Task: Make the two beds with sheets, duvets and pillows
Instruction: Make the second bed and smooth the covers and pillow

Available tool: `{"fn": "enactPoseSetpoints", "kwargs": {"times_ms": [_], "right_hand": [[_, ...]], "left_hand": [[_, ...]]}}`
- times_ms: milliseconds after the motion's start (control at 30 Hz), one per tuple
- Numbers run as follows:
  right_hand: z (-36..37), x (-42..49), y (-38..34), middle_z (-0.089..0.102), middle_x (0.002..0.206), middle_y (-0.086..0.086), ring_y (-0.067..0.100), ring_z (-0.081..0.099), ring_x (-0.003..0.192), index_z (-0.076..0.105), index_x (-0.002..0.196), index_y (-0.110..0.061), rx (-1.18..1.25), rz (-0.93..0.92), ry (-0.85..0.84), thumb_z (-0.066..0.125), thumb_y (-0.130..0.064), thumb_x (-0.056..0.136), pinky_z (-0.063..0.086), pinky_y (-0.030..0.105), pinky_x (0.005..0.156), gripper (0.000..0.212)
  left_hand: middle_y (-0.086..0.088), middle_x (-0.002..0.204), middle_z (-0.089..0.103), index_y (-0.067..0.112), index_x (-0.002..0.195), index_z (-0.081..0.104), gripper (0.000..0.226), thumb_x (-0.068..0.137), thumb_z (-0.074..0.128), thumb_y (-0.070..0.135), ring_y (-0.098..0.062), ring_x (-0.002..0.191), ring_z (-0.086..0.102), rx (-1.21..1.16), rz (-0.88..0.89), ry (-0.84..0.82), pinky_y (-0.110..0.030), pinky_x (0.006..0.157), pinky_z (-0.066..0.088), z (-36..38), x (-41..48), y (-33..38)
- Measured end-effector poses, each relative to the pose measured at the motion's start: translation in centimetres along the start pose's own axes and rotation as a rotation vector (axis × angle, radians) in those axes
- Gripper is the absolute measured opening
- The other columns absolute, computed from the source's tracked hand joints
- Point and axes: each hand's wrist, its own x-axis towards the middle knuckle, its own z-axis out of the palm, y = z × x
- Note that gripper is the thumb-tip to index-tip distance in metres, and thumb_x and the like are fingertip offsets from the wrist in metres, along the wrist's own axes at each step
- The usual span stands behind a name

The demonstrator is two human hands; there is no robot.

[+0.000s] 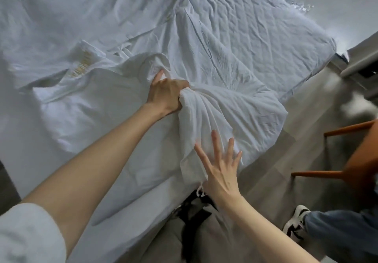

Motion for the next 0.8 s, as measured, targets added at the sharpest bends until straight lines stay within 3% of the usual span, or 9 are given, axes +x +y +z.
{"fn": "enactPoseSetpoints", "kwargs": {"times_ms": [100, 200, 300, 333, 400, 567, 633, 700, 800], "right_hand": [[-1.6, 1.1, 1.4, 0.004, 0.162, 0.011, 0.060, 0.022, 0.133, 0.007, 0.152, -0.047, -0.099, 0.011, 0.030, 0.072, 0.013, 0.063, 0.041, 0.073, 0.090, 0.125], [-4.1, 1.8, 3.1, 0.005, 0.157, 0.013, 0.043, 0.047, 0.117, -0.004, 0.147, -0.055, 0.012, 0.081, -0.040, 0.067, 0.011, 0.073, 0.057, 0.045, 0.071, 0.122], [-6.8, 2.4, 4.3, 0.046, 0.120, 0.009, 0.025, 0.059, 0.076, 0.003, 0.148, -0.052, 0.096, 0.128, -0.086, 0.050, 0.005, 0.089, 0.050, 0.036, 0.063, 0.094], [-7.7, 2.8, 4.5, 0.052, 0.107, 0.009, 0.027, 0.058, 0.072, 0.013, 0.147, -0.048, 0.122, 0.144, -0.083, 0.043, 0.004, 0.091, 0.045, 0.036, 0.063, 0.082], [-9.1, 3.7, 5.2, 0.059, 0.099, 0.012, 0.034, 0.060, 0.076, 0.035, 0.138, -0.034, 0.199, 0.154, -0.041, 0.039, 0.002, 0.090, 0.039, 0.036, 0.064, 0.059], [-14.3, 8.4, 6.6, 0.066, 0.101, 0.006, 0.030, 0.058, 0.083, 0.049, 0.111, -0.019, 0.464, 0.253, 0.185, 0.042, -0.005, 0.096, 0.044, 0.039, 0.065, 0.021], [-17.5, 11.6, 7.3, 0.063, 0.091, 0.004, 0.028, 0.056, 0.079, 0.048, 0.104, -0.015, 0.597, 0.262, 0.321, 0.041, -0.001, 0.095, 0.037, 0.035, 0.060, 0.018], [-20.9, 15.8, 8.3, 0.060, 0.085, 0.005, 0.027, 0.052, 0.073, 0.047, 0.101, -0.012, 0.685, 0.236, 0.448, 0.044, 0.000, 0.095, 0.030, 0.033, 0.058, 0.015], [-25.0, 23.5, 9.4, 0.056, 0.085, 0.006, 0.026, 0.047, 0.074, 0.047, 0.100, -0.008, 0.774, 0.196, 0.527, 0.049, -0.006, 0.096, 0.026, 0.030, 0.061, 0.005]], "left_hand": [[-0.008, 0.088, 0.071, 0.025, 0.104, 0.067, 0.027, 0.081, 0.055, 0.029, -0.030, 0.093, 0.062, -0.071, -0.088, -0.040, -0.037, 0.114, 0.021, -2.8, 1.6, -0.5], [-0.009, 0.095, 0.071, 0.026, 0.106, 0.067, 0.037, 0.076, 0.046, 0.037, -0.031, 0.099, 0.061, -0.081, -0.132, -0.090, -0.036, 0.111, 0.024, -4.6, 2.6, -0.3], [-0.007, 0.102, 0.070, 0.028, 0.108, 0.066, 0.025, 0.085, 0.055, 0.026, -0.030, 0.103, 0.060, -0.082, -0.163, -0.105, -0.036, 0.108, 0.026, -5.0, 3.6, -0.2], [-0.008, 0.104, 0.070, 0.028, 0.108, 0.066, 0.025, 0.086, 0.054, 0.024, -0.030, 0.104, 0.060, -0.087, -0.178, -0.113, -0.036, 0.107, 0.027, -5.3, 3.8, -0.2], [-0.010, 0.108, 0.069, 0.025, 0.110, 0.066, 0.027, 0.087, 0.053, 0.021, -0.032, 0.106, 0.059, -0.114, -0.213, -0.110, -0.036, 0.103, 0.029, -6.1, 4.5, -0.4], [-0.016, 0.105, 0.067, 0.015, 0.095, 0.064, 0.015, 0.089, 0.051, 0.020, -0.039, 0.102, 0.060, -0.153, -0.324, -0.054, -0.038, 0.084, 0.038, -8.4, 7.6, -2.6], [-0.016, 0.104, 0.067, 0.014, 0.097, 0.065, 0.017, 0.088, 0.052, 0.019, -0.038, 0.099, 0.060, -0.166, -0.397, -0.062, -0.036, 0.078, 0.037, -9.3, 9.0, -3.7], [-0.016, 0.102, 0.067, 0.016, 0.086, 0.060, 0.007, 0.086, 0.053, 0.018, -0.038, 0.097, 0.060, -0.183, -0.467, -0.071, -0.035, 0.076, 0.037, -9.7, 10.4, -4.9], [-0.016, 0.102, 0.067, 0.020, 0.080, 0.058, 0.007, 0.086, 0.055, 0.020, -0.037, 0.097, 0.060, -0.183, -0.561, -0.099, -0.035, 0.078, 0.038, -9.8, 12.9, -6.1]]}}
